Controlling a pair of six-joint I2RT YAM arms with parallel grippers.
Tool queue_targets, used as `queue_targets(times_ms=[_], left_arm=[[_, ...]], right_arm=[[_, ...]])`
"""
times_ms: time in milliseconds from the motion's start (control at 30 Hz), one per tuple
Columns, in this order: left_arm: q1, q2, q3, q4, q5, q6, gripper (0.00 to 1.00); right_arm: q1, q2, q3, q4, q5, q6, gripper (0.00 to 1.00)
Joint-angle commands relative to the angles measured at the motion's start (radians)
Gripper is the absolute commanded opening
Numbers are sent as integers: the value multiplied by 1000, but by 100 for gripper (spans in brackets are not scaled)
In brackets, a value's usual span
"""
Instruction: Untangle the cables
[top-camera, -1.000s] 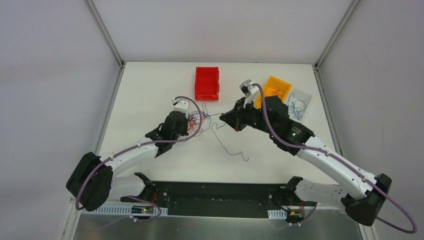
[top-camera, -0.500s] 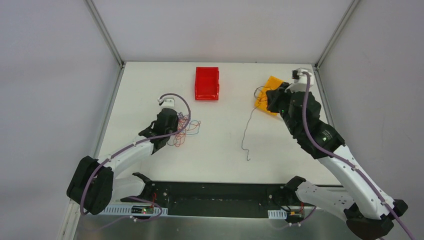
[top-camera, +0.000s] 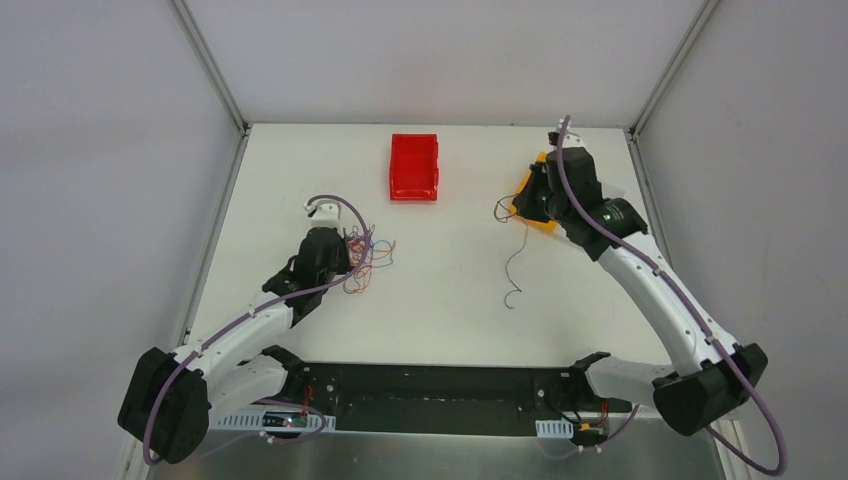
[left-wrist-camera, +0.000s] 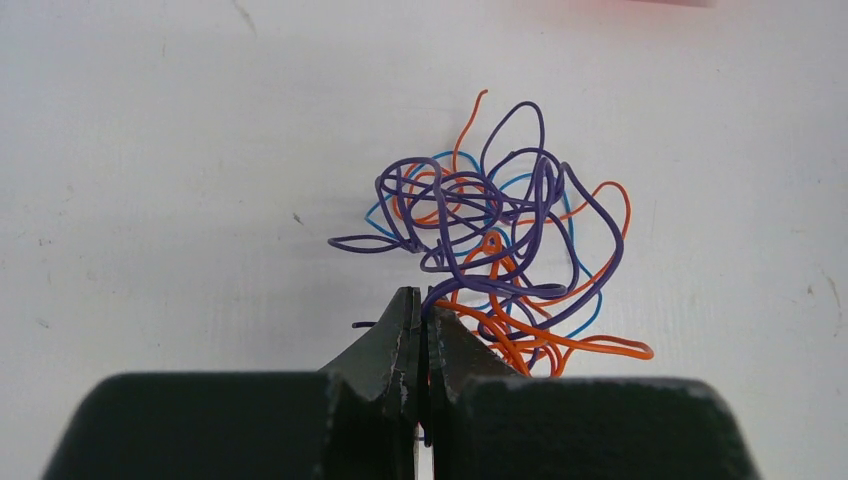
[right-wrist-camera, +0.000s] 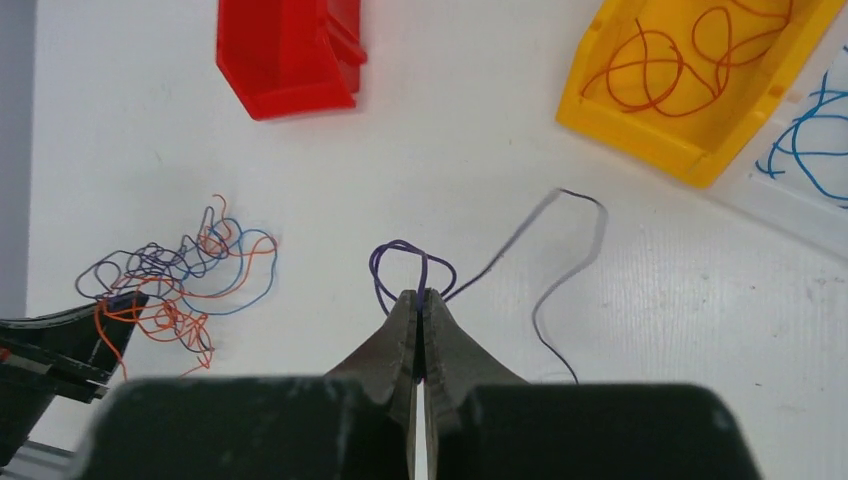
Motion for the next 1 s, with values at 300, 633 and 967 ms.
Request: queue_targets(times_ms=[300,633,967], left_arm=[[10,-21,2,46,63,21,0],[9,-32,-2,46,66,23,0],[9,-60,-11,41,50,29,0]], right_arm=[[-5,28,-120,-328,97,98,8],[-7,42,-329,-230,84,202,99],[-55,-36,-445,-188,84,261,99]])
